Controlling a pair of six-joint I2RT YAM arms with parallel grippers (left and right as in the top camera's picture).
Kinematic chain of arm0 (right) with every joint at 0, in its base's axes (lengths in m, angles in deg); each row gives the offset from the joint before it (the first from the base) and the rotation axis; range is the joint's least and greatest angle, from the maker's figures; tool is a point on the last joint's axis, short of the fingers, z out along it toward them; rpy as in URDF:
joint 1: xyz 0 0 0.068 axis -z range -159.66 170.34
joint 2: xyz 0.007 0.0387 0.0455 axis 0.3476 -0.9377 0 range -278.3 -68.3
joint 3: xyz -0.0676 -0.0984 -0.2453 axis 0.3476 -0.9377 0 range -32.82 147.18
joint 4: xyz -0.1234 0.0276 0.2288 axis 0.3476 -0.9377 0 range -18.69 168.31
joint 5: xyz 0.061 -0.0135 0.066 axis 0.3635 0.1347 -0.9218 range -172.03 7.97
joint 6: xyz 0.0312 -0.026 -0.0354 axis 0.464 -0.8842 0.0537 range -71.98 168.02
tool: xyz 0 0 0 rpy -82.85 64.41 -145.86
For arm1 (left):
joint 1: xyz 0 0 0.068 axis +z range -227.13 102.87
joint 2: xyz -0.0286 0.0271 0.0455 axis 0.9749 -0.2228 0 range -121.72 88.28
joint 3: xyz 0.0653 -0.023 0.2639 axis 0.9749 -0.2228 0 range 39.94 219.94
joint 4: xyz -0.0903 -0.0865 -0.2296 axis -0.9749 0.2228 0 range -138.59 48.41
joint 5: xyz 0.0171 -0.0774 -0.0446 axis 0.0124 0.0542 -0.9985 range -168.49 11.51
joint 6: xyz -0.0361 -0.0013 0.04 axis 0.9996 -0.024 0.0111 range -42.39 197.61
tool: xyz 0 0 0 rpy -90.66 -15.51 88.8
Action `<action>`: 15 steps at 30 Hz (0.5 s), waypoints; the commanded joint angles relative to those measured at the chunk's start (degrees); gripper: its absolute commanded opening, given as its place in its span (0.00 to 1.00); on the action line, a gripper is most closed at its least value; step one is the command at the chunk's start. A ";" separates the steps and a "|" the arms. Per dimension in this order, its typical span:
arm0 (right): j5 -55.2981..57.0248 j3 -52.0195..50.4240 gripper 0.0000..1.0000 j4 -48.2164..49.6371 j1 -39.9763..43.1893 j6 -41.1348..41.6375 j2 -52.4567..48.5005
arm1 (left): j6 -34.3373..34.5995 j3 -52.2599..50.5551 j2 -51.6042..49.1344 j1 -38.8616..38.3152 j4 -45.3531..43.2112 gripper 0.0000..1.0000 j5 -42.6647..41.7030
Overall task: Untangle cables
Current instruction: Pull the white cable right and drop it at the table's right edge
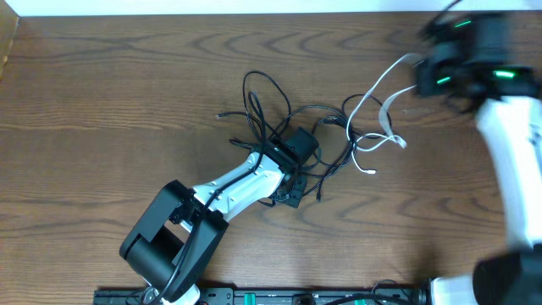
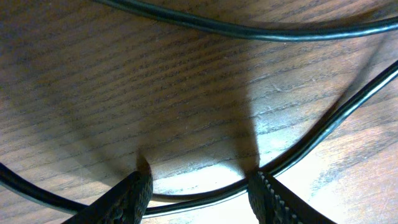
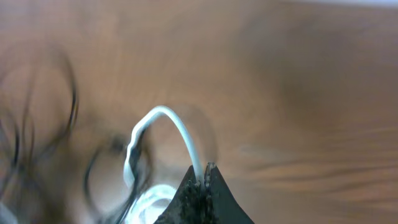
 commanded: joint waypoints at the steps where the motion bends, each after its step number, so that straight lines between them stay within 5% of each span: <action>1: 4.31 2.99 0.01 0.74 6.05 2.95 7.04 | 0.31 -0.07 -0.52 0.15 0.26 0.55 2.62; 11: 4.33 2.99 0.01 13.94 21.18 13.22 9.86 | 0.31 -0.07 -0.52 0.15 0.26 0.55 2.62; 15: 4.37 2.97 0.08 7.17 22.43 11.10 8.61 | 0.33 -0.07 -0.52 0.15 0.07 0.55 2.62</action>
